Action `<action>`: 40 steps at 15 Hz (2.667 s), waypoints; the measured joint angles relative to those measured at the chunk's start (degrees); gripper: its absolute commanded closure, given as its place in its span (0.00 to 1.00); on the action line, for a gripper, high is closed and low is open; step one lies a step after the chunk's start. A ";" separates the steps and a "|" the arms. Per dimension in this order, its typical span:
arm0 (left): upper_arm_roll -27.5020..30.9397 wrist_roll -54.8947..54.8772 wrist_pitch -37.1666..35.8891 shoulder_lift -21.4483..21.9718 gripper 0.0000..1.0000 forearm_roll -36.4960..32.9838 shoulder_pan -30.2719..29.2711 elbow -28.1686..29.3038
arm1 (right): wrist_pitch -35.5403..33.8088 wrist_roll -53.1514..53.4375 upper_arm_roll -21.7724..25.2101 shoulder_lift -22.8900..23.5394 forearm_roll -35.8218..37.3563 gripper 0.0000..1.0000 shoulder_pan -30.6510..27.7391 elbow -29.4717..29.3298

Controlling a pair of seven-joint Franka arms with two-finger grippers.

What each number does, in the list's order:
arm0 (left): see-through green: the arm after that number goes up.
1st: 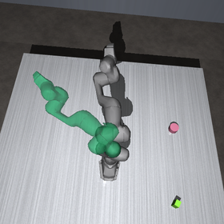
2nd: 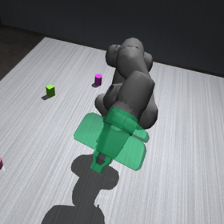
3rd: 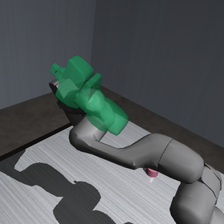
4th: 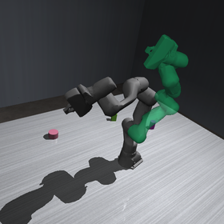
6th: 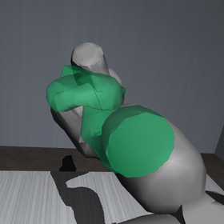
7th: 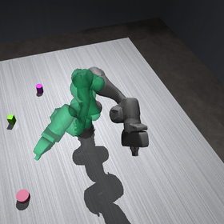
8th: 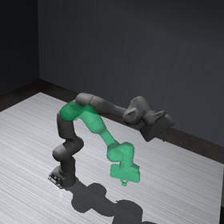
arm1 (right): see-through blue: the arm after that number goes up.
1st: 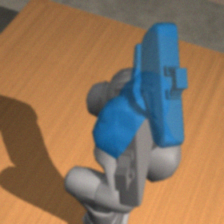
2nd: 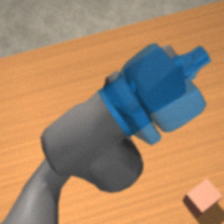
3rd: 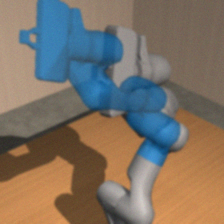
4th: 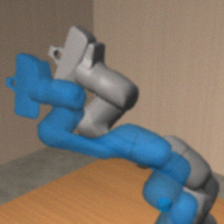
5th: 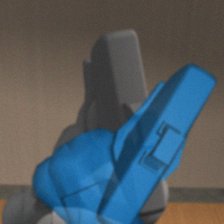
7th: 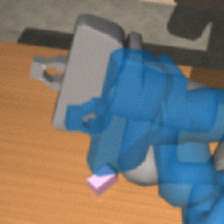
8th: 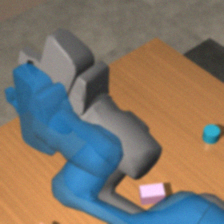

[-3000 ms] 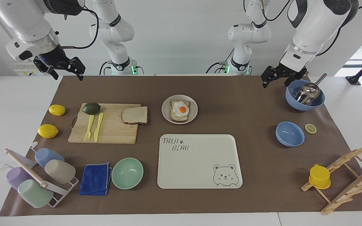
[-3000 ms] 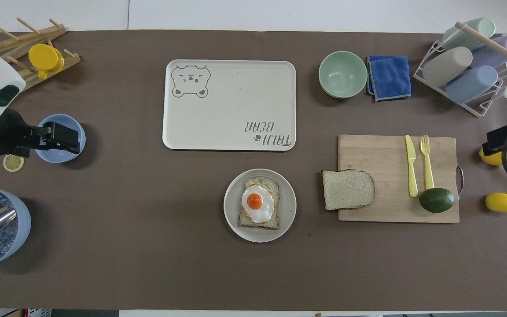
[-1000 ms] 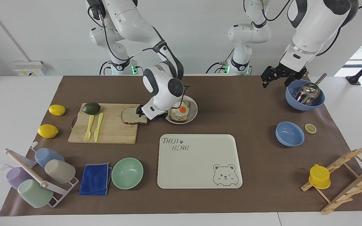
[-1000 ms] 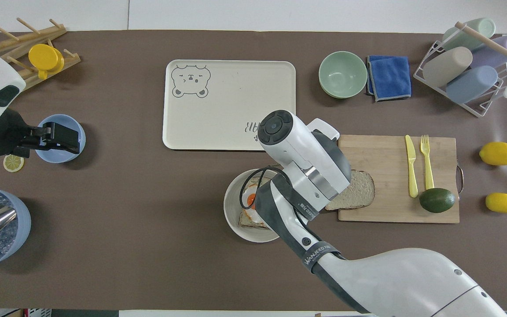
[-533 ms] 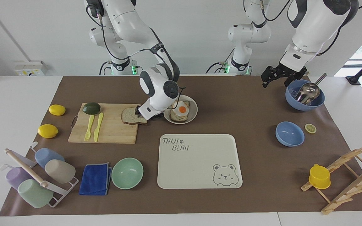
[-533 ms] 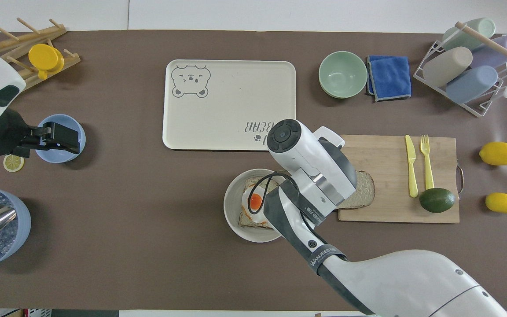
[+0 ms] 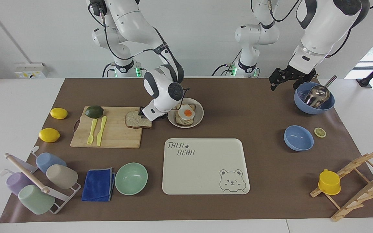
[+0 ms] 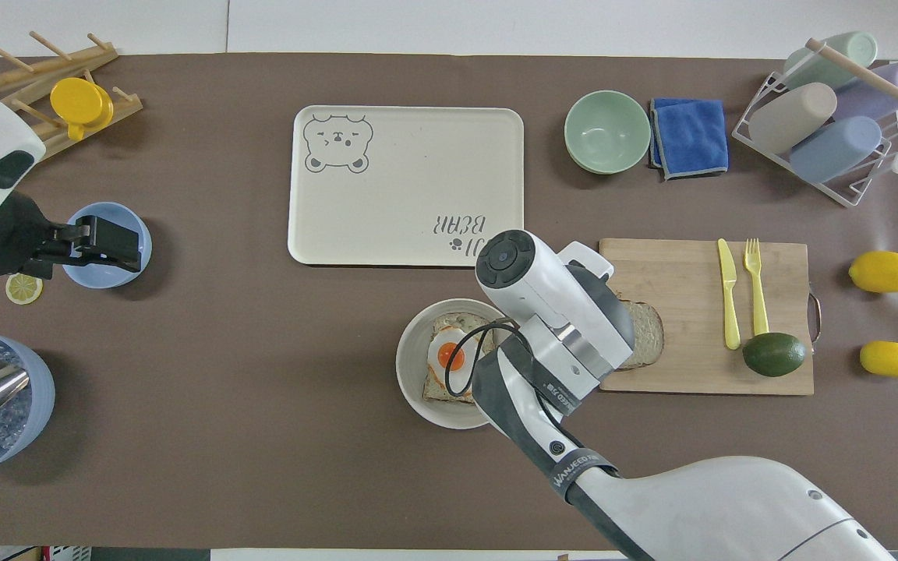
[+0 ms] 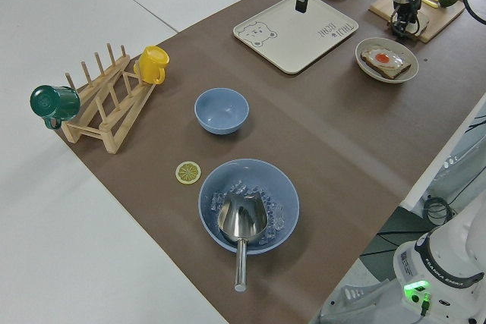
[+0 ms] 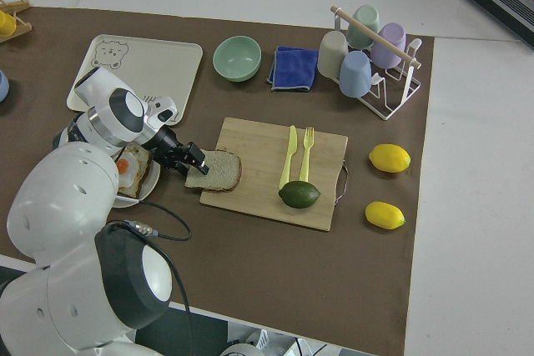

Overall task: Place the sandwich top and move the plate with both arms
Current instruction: 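Grasp the bread slice with the right gripper and lift it, then carry the bread slice over the plate and lay it on the egg, then open the right gripper and withdraw while the left gripper reaches the plate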

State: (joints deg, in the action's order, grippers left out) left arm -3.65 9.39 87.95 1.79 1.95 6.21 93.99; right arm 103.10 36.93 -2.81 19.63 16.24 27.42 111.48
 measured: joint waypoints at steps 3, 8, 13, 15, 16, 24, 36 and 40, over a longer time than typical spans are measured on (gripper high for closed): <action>0.00 0.00 0.00 0.00 0.00 0.00 0.00 0.00 | -1.76 0.00 -0.17 -0.52 0.22 0.92 0.02 0.19; 0.00 0.00 0.00 0.00 0.00 0.00 0.00 0.00 | -3.74 0.00 -0.68 -1.38 1.04 1.00 1.04 -0.13; 0.00 0.00 0.00 0.00 0.00 0.00 0.00 0.00 | -9.86 -0.07 -5.41 -0.65 1.07 1.00 1.10 -9.71; 0.00 0.00 0.00 0.00 0.00 0.00 0.00 0.00 | -12.20 -0.03 -8.58 0.45 1.02 1.00 1.21 -14.97; 0.00 0.00 0.00 0.00 0.00 0.00 0.00 0.00 | -12.52 0.52 -10.13 1.12 1.01 1.00 1.40 -16.90; 0.00 0.00 0.00 0.00 0.00 0.00 0.00 0.00 | -1.12 9.84 -13.17 4.65 -3.12 1.00 4.17 -17.24; 0.00 0.00 -0.03 0.00 0.00 0.00 0.00 0.00 | 2.10 12.82 -14.42 3.92 -9.08 0.00 4.23 -13.46; 0.00 0.00 -0.22 0.09 0.00 0.00 0.00 0.26 | 3.36 13.16 -14.37 3.28 -9.15 0.00 3.15 -14.10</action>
State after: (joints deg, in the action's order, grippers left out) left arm -3.65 9.39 87.73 1.87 1.95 6.20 94.26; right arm 106.46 50.10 -17.17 22.91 7.09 30.56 97.38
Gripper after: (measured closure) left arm 0.000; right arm 0.498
